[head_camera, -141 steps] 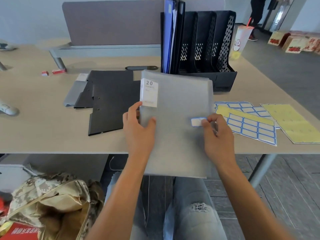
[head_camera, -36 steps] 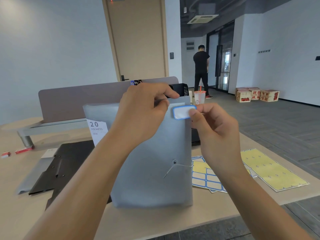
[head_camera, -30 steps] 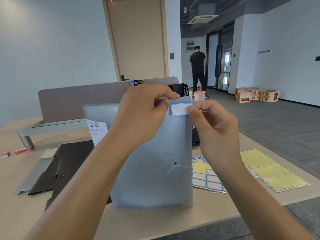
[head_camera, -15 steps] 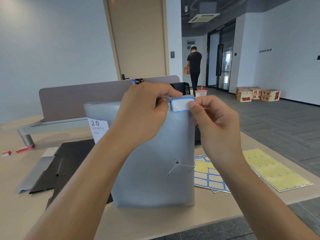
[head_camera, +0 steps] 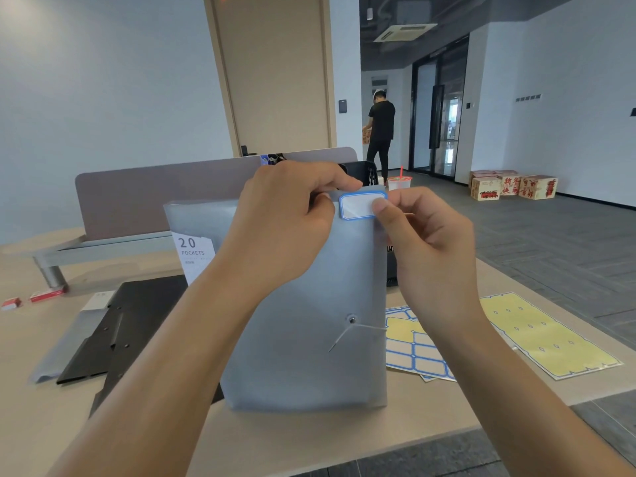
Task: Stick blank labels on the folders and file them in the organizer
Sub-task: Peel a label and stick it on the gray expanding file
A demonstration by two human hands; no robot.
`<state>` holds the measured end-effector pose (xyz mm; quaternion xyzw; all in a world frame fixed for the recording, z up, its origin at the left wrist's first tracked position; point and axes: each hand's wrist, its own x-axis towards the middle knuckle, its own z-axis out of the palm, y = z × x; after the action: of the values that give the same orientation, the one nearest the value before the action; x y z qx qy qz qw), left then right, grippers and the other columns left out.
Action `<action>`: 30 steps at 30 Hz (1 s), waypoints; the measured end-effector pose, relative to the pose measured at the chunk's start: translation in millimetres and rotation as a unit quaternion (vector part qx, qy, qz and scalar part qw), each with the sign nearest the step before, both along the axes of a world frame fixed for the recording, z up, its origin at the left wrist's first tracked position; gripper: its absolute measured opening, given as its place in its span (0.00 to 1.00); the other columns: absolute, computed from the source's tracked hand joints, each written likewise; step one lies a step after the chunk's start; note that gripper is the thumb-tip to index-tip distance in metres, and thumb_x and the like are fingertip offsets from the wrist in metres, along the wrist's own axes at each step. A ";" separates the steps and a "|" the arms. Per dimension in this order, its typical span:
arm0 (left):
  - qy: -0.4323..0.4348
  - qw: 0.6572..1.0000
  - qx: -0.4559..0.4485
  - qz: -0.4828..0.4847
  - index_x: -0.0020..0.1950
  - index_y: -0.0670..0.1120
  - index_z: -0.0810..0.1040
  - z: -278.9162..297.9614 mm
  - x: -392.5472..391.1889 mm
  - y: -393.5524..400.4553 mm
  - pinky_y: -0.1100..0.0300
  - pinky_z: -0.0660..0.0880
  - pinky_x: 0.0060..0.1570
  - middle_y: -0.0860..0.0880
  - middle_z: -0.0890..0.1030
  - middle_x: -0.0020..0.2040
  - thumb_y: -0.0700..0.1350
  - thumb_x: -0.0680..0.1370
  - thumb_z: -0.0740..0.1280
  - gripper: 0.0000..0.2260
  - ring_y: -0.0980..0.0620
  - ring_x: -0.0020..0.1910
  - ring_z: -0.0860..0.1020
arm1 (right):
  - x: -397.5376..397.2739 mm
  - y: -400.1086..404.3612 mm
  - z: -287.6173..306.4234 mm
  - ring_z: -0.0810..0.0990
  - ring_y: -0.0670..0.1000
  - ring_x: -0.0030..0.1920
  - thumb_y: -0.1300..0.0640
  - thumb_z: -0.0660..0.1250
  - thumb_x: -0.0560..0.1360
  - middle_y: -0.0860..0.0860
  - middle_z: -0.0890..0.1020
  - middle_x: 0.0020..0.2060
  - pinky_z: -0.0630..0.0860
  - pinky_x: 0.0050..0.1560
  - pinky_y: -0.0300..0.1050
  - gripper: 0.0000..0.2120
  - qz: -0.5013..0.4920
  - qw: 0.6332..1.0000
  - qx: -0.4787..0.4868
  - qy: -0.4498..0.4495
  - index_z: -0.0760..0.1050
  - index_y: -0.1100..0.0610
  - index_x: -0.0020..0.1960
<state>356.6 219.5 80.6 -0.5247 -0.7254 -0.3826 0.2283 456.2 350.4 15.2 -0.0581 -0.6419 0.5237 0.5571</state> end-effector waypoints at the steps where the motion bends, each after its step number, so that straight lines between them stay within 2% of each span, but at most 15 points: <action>1: 0.001 1.000 0.000 0.000 0.56 0.58 0.85 0.0 -0.1 0.1 0.61 0.64 0.33 0.51 0.84 0.40 0.36 0.76 0.61 0.20 0.51 0.31 0.72 | -0.1 -0.3 0.0 0.79 0.46 0.37 0.58 0.71 0.82 0.50 0.85 0.39 0.76 0.41 0.42 0.06 -0.001 1.000 0.000 0.000 0.83 0.56 0.46; 7: 0.007 1.000 -0.001 -0.005 0.56 0.58 0.85 1.0 -0.7 -0.1 0.60 0.67 0.34 0.50 0.84 0.39 0.37 0.75 0.61 0.20 0.50 0.33 0.75 | -0.9 -1.6 0.6 0.79 0.47 0.37 0.58 0.71 0.82 0.50 0.85 0.38 0.75 0.42 0.45 0.06 -0.006 1.000 0.004 0.002 0.83 0.55 0.45; 12: 0.009 1.000 0.001 -0.006 0.55 0.58 0.85 1.2 -2.0 -0.4 0.56 0.76 0.38 0.50 0.85 0.41 0.40 0.74 0.59 0.20 0.47 0.38 0.79 | -0.9 -3.4 1.0 0.79 0.46 0.36 0.59 0.71 0.82 0.49 0.85 0.37 0.75 0.40 0.44 0.06 -0.002 1.000 0.001 0.002 0.83 0.56 0.46; 16: 0.010 1.000 -0.004 -0.005 0.55 0.58 0.85 0.5 -1.6 0.0 0.58 0.70 0.34 0.49 0.84 0.40 0.38 0.75 0.61 0.20 0.48 0.34 0.76 | -1.4 -4.2 1.7 0.78 0.44 0.35 0.59 0.71 0.81 0.47 0.83 0.36 0.74 0.38 0.39 0.07 -0.002 1.000 -0.003 0.002 0.82 0.54 0.45; 23: 0.002 1.000 0.000 -0.008 0.55 0.59 0.84 -0.3 -1.0 -0.2 0.59 0.72 0.35 0.51 0.85 0.41 0.41 0.74 0.59 0.20 0.48 0.35 0.77 | -1.9 -6.3 1.5 0.77 0.43 0.34 0.58 0.71 0.81 0.44 0.83 0.34 0.73 0.36 0.38 0.08 -0.015 1.000 -0.003 0.001 0.82 0.52 0.43; 30: 0.004 1.000 0.003 -0.006 0.55 0.59 0.85 -0.4 -0.4 -1.2 0.60 0.67 0.34 0.50 0.83 0.38 0.40 0.75 0.60 0.20 0.50 0.32 0.75 | -4.3 -6.4 -0.6 0.78 0.43 0.35 0.58 0.72 0.81 0.44 0.83 0.35 0.74 0.38 0.39 0.06 -0.026 0.999 -0.015 0.014 0.83 0.54 0.45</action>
<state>356.2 218.3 80.3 -0.5297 -0.7203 -0.3838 0.2307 451.9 343.9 14.6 -0.0757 -0.6242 0.5191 0.5789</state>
